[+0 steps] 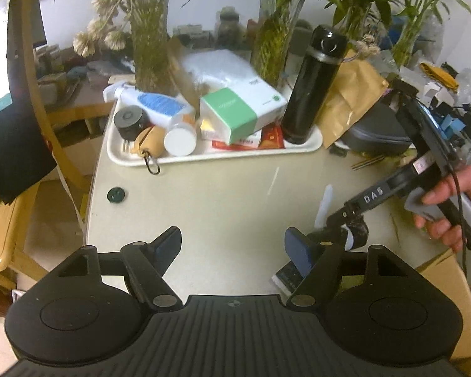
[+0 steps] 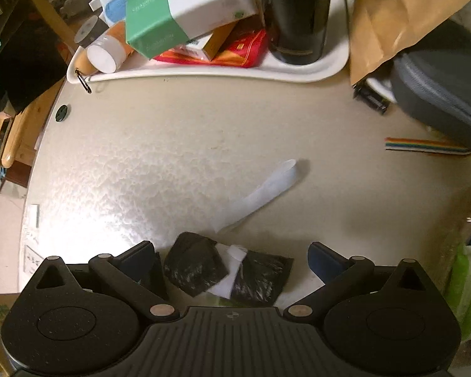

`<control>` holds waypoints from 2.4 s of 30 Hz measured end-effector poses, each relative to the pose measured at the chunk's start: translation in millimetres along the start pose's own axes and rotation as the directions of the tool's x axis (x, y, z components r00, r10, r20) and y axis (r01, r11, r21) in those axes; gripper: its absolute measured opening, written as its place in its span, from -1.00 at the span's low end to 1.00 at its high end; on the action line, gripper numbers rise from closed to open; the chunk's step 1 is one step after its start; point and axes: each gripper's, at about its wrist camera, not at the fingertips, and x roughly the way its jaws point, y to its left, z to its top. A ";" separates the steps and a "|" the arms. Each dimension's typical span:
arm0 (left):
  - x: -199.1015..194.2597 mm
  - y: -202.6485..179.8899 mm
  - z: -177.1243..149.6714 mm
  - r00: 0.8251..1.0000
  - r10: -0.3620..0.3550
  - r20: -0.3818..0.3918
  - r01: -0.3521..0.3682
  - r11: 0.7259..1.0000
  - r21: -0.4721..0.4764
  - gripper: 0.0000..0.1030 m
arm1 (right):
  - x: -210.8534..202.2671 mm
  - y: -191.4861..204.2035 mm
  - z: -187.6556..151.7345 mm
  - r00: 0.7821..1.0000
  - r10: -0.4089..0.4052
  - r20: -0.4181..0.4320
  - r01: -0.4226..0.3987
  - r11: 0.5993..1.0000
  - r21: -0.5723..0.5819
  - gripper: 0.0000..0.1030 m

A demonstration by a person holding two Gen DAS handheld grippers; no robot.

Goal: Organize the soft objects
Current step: 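Close the right tool on the black rolled bags with white tag, then lift the black rolled bags with the right tool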

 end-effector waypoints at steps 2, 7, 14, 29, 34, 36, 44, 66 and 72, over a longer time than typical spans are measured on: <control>-0.2 0.6 -0.6 1.000 0.004 -0.005 -0.004 1.000 0.000 0.40 | 3.4 0.4 4.2 1.000 0.001 -0.017 -0.001 1.000 0.003 1.00; -0.9 0.9 -0.3 1.000 0.000 -0.004 0.000 1.000 0.001 0.40 | 23.1 2.6 15.8 0.995 0.031 -0.091 -0.029 0.999 0.022 1.00; 0.1 -0.3 2.2 1.000 -0.004 -0.002 0.004 1.000 -0.015 0.40 | 55.6 -0.7 22.1 0.979 0.010 -0.204 0.007 0.997 0.083 1.00; 1.9 -3.9 2.1 1.000 -0.007 0.001 0.007 1.000 -0.002 0.40 | 26.5 13.8 11.4 0.987 -0.026 -0.160 0.028 1.000 0.010 0.68; -0.1 -8.6 4.4 0.999 -0.038 0.013 0.038 0.999 0.001 0.40 | -14.4 4.9 -0.6 0.999 -0.026 -0.026 0.027 0.999 0.023 0.68; -0.5 -11.4 4.6 0.999 -0.046 0.019 0.046 0.999 0.015 0.40 | -28.5 0.6 -7.5 0.999 -0.019 0.030 0.018 0.999 0.036 0.68; -1.0 -25.7 9.9 0.997 -0.077 0.024 0.075 0.995 0.059 0.40 | -85.0 -18.9 -43.7 0.955 -0.001 0.296 -0.027 0.996 0.091 0.67; 28.2 -93.2 66.7 0.984 -0.171 -0.057 0.178 0.968 0.179 0.39 | -141.2 -37.8 -133.9 0.805 -0.041 0.592 -0.063 0.986 0.155 0.66; 68.2 -114.9 74.8 0.976 -0.158 -0.147 0.191 0.951 0.242 0.38 | -144.7 -48.1 -141.9 0.797 -0.045 0.602 -0.080 0.981 0.179 0.66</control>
